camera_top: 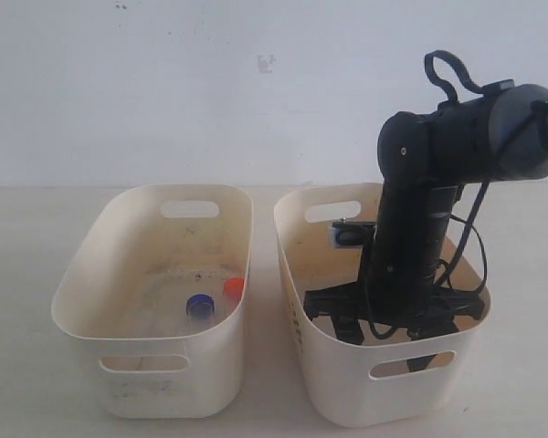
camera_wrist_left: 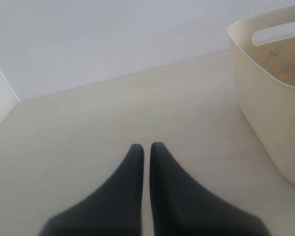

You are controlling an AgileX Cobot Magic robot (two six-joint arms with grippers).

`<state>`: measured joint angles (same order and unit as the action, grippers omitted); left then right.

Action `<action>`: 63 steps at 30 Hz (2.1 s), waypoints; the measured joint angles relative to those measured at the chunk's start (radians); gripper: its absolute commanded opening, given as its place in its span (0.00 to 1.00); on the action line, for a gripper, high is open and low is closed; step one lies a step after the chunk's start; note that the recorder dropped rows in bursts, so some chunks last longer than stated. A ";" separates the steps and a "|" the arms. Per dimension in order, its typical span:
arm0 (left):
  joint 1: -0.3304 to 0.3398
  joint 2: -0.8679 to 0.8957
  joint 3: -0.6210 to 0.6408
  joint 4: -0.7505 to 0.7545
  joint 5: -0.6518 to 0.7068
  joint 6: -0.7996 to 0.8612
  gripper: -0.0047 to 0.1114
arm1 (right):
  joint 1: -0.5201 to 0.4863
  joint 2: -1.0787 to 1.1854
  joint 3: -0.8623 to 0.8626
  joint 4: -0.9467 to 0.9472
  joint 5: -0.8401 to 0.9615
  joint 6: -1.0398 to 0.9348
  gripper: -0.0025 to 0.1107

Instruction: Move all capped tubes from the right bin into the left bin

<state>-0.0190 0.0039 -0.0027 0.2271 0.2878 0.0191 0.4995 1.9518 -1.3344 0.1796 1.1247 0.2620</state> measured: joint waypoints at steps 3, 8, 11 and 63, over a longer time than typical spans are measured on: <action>0.000 0.000 0.000 0.000 0.000 0.000 0.08 | 0.000 0.002 0.000 0.000 0.000 0.000 0.62; 0.000 0.000 0.000 0.000 0.000 0.000 0.08 | 0.000 0.029 0.000 0.002 0.002 0.000 0.62; 0.000 0.000 0.000 0.000 0.000 0.000 0.08 | 0.000 0.049 0.000 0.002 -0.002 0.000 0.62; 0.000 0.000 0.000 0.000 0.000 0.000 0.08 | 0.000 0.049 -0.006 0.056 -0.259 0.034 0.02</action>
<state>-0.0190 0.0039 -0.0027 0.2271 0.2878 0.0191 0.4995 2.0005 -1.3409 0.2357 0.8656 0.2959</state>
